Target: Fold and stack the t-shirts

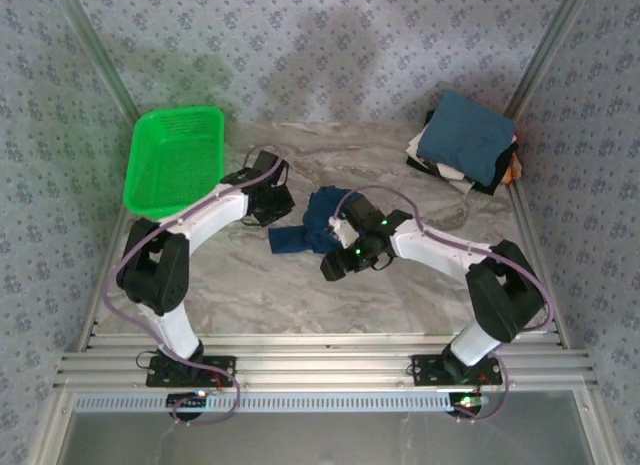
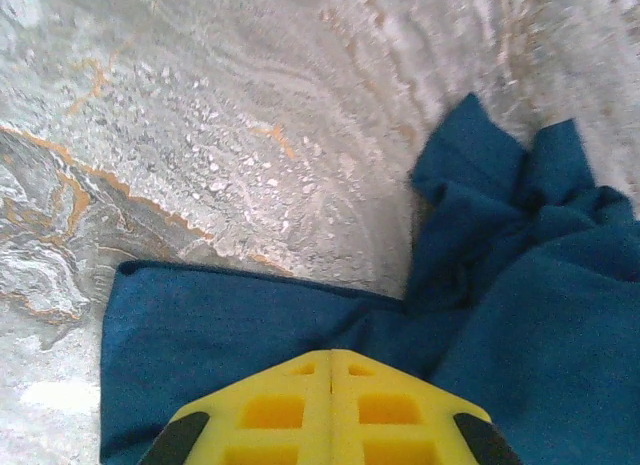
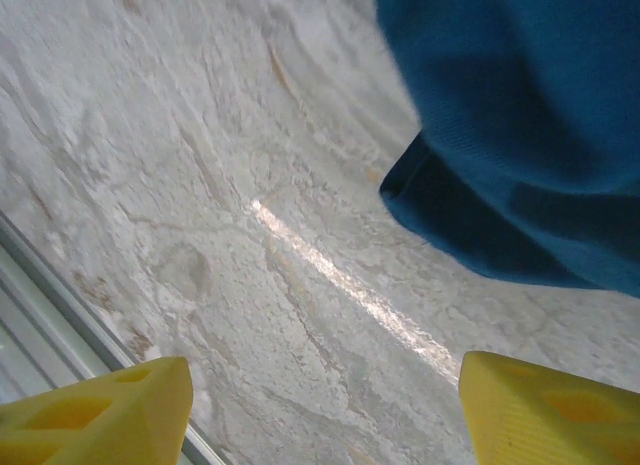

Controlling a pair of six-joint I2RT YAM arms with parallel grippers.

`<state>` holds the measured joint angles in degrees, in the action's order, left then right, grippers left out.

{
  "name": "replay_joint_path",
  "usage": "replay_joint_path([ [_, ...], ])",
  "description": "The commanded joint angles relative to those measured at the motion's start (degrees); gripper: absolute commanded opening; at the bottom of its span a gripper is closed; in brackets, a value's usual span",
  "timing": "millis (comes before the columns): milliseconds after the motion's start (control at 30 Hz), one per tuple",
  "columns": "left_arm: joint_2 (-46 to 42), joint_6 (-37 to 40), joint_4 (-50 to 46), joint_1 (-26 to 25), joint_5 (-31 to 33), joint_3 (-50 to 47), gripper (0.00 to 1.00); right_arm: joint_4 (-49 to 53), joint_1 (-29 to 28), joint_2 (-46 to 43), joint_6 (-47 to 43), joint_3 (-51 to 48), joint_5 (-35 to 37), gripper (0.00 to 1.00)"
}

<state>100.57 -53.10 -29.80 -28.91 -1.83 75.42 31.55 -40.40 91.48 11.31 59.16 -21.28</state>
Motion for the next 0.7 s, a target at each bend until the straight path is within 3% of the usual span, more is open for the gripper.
replay_joint_path([
  [0,-2.0,1.4,-0.4,0.3,0.9,-1.2,0.00,1.1,-2.5,2.8,-3.0,1.9,4.3,0.72],
  [167,-2.3,-0.2,-0.2,0.7,1.4,-4.3,0.00,0.7,-3.0,5.7,-3.5,3.4,9.4,0.71],
  [233,-2.4,-1.1,0.5,1.5,0.9,-5.8,0.15,0.1,-3.0,6.3,-4.2,4.0,10.8,0.70],
  [300,-2.2,-2.1,1.4,2.1,0.6,-6.9,0.36,-0.2,-3.0,7.3,-4.9,5.0,11.2,0.71],
  [400,-1.8,-2.9,2.4,2.8,0.7,-7.7,0.55,0.0,-2.9,9.4,-6.0,6.9,12.0,0.70],
  [500,-0.6,-3.8,3.2,3.3,0.5,-8.1,0.64,0.1,-2.8,11.5,-6.8,8.6,11.7,0.68],
  [667,1.7,-5.6,6.4,4.3,-0.6,-9.6,0.67,-0.1,-2.8,14.2,-6.9,10.9,11.5,0.63],
])
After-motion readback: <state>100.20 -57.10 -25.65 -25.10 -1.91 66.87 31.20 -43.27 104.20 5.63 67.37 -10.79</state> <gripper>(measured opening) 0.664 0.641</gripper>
